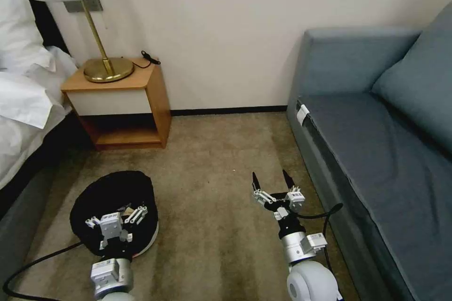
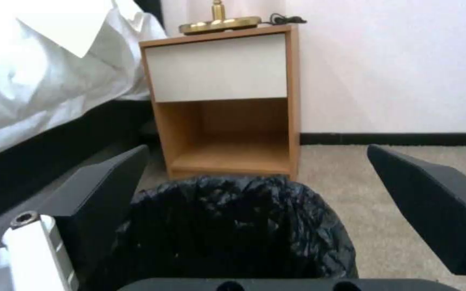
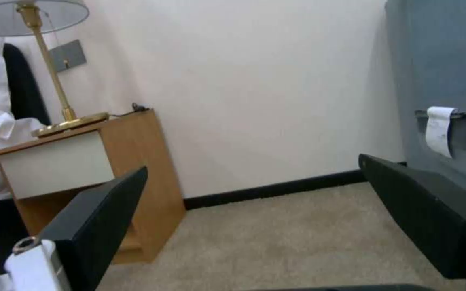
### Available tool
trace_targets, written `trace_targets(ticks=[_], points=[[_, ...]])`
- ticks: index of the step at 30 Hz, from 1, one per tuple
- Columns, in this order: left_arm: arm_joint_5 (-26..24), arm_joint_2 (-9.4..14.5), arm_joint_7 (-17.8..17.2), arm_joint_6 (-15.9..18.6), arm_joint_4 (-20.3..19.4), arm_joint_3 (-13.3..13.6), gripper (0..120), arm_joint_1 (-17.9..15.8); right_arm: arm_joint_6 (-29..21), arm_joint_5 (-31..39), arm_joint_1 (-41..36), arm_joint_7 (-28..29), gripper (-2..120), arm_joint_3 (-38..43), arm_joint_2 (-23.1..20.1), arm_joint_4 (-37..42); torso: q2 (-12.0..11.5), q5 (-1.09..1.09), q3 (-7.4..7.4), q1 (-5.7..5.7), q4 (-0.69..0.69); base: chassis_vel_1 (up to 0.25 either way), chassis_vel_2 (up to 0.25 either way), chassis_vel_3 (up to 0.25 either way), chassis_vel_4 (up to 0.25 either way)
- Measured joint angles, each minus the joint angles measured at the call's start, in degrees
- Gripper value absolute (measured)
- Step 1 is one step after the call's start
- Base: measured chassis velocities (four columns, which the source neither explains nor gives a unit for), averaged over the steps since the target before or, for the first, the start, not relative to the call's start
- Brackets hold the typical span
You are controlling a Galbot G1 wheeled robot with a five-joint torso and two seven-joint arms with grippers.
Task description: Pick up the trash bin, then pick up the garbage on the floor and place it into the trash bin.
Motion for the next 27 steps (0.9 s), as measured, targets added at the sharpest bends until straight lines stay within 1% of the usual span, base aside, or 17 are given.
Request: trace_targets(ticks=[27], points=[[0.1, 0.0, -0.1, 0.0, 0.0, -0.1, 100, 0.0, 0.0, 0.0, 0.1, 0.0, 100, -0.1, 0.0, -0.1, 0.0, 0.0, 0.0, 0.0, 0.0, 0.0, 0.0, 0.0, 0.0]])
